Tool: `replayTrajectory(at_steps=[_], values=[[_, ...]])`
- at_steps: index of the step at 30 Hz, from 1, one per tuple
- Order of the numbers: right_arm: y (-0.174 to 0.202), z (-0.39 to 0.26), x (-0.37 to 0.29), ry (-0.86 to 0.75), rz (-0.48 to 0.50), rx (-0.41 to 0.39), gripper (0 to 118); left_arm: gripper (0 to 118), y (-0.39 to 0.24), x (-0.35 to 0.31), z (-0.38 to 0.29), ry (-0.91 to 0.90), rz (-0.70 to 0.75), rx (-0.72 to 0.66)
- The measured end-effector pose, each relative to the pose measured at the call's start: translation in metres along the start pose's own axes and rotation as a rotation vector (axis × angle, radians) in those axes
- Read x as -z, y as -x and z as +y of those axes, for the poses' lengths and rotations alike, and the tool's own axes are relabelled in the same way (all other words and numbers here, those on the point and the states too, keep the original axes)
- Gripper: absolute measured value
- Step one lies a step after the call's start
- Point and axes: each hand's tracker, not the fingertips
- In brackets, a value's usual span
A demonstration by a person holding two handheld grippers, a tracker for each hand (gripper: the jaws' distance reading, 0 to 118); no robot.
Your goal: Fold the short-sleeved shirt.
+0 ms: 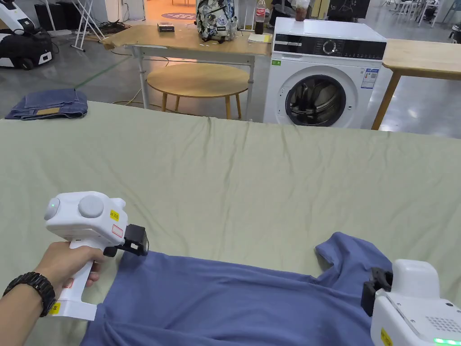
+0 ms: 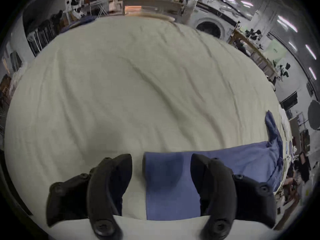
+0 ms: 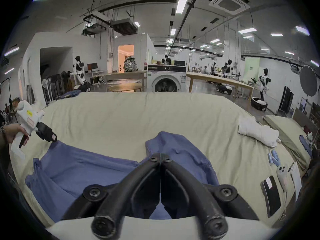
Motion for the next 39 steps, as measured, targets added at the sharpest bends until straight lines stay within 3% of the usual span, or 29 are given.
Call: replayTrajectory(at_steps=[3, 7, 9, 11, 12, 22, 28, 29, 30, 32, 33, 36, 39], values=[[-0.004, -0.009, 0.006, 0.034, -0.009, -0.006, 0, 70, -0.005, 0.014, -0.002, 0.05, 0.01, 0.005], [-0.011, -0.02, 0.015, 0.079, -0.018, -0.003, 0, 59, -0.026, 0.015, -0.011, 0.016, 0.139, 0.127], [-0.014, -0.024, 0.019, 0.097, -0.02, 0.01, 0, 40, -0.031, 0.014, -0.011, -0.013, 0.149, 0.172], [-0.017, -0.025, 0.023, 0.116, -0.018, 0.022, 0, 4, -0.032, 0.01, -0.013, -0.023, 0.105, 0.173], [-0.018, -0.026, 0.024, 0.123, -0.018, 0.027, 0, 0, -0.03, 0.01, -0.011, -0.029, 0.102, 0.163], [-0.047, 0.005, 0.064, 0.177, -0.033, 0.054, 0, 0, -0.036, -0.035, -0.028, -0.205, 0.041, 0.158], [-0.074, 0.032, 0.135, 0.345, -0.075, 0.029, 0, 0, -0.039, -0.05, -0.041, -0.252, 0.041, 0.154], [-0.078, 0.035, 0.147, 0.377, -0.076, 0.023, 5, 0, -0.04, -0.051, -0.042, -0.262, 0.039, 0.151], [-0.081, 0.037, 0.156, 0.401, -0.071, 0.024, 17, 0, -0.04, -0.052, -0.042, -0.263, 0.038, 0.149], [-0.085, 0.04, 0.178, 0.464, -0.071, 0.004, 62, 0, -0.042, -0.052, -0.044, -0.265, 0.042, 0.148], [-0.086, 0.04, 0.187, 0.49, -0.066, -0.006, 74, 0, -0.042, -0.053, -0.045, -0.267, 0.044, 0.15], [-0.086, 0.034, 0.206, 0.543, -0.084, -0.065, 76, 0, -0.043, -0.052, -0.046, -0.265, 0.047, 0.147], [-0.09, 0.027, 0.219, 0.583, -0.085, -0.072, 76, 0, -0.043, -0.051, -0.046, -0.262, 0.051, 0.142]])
